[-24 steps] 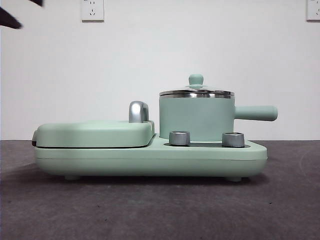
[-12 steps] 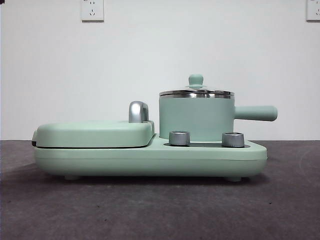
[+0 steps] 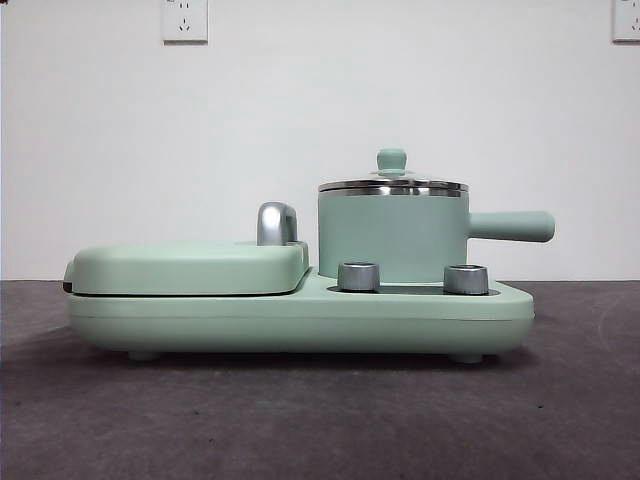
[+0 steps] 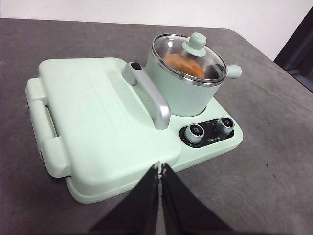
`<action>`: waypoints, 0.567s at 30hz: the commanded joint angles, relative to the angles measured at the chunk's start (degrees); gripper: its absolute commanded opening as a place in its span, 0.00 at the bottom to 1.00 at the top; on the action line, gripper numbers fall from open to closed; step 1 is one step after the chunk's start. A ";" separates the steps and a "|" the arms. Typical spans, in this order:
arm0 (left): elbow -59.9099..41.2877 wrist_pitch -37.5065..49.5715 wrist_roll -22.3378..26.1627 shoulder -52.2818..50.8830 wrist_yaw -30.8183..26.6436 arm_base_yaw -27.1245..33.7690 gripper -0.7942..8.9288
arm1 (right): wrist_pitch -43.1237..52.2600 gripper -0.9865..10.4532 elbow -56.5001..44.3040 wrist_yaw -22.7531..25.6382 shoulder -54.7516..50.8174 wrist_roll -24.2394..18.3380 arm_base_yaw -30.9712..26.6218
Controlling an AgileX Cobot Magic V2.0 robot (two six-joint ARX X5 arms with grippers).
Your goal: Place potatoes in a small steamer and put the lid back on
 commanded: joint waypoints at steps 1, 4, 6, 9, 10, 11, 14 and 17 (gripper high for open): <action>0.02 0.72 5.99 -1.36 -0.79 0.17 0.09 | 0.55 0.10 0.48 -0.07 0.11 0.68 0.28; -4.15 4.02 6.88 -5.88 -3.69 2.69 0.09 | 0.57 0.10 0.48 -0.04 0.11 0.68 0.28; -8.79 7.80 6.69 -9.62 -7.76 5.53 0.09 | 0.57 0.10 0.48 -0.07 0.11 0.68 0.28; -15.39 11.43 5.75 -13.68 -13.11 9.01 0.09 | 0.55 0.10 0.48 -0.07 0.11 0.68 0.28; -17.79 12.63 5.14 -14.82 -15.23 10.12 0.09 | 0.57 0.10 0.48 -0.07 0.11 0.68 0.28; -19.85 13.81 4.61 -15.65 -16.94 11.02 0.09 | 0.57 0.10 0.48 -0.07 0.11 0.68 0.28; -26.29 17.88 2.84 -17.88 -19.80 13.35 0.09 | 0.57 0.10 0.48 -0.07 0.11 0.68 0.28; -31.71 20.81 1.68 -20.59 -19.80 14.56 0.09 | 0.57 0.10 0.48 -0.07 0.11 0.68 0.28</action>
